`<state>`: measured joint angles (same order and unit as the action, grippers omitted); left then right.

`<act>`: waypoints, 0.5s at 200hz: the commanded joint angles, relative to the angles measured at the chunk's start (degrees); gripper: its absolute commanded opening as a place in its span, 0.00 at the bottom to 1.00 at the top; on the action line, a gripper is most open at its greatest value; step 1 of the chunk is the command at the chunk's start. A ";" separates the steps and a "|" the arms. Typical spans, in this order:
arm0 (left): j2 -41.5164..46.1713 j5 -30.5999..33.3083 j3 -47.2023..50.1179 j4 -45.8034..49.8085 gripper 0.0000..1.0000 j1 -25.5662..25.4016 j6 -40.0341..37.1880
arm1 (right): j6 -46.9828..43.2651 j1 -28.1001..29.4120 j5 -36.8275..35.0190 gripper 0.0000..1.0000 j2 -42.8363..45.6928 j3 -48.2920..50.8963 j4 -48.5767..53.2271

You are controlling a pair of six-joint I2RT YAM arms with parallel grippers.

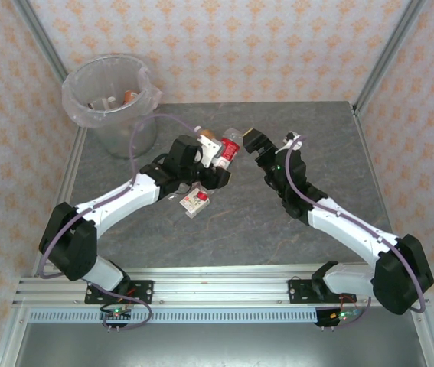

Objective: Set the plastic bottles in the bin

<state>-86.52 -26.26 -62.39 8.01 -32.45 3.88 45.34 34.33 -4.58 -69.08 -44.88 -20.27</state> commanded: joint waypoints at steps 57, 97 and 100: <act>4.44 2.09 1.93 -3.53 0.58 3.51 4.06 | -4.66 -0.12 -3.67 0.99 0.96 2.67 1.37; 4.93 3.61 -1.17 -0.23 0.58 6.03 4.99 | -4.52 -0.11 -3.50 0.99 0.92 3.57 1.29; 5.01 3.82 -1.42 -0.07 0.58 6.27 5.19 | -4.76 -0.07 -3.18 0.99 0.82 3.45 1.28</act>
<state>-83.48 -24.75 -60.97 7.01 -27.79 7.68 42.11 34.33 -6.70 -69.08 -42.30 -19.22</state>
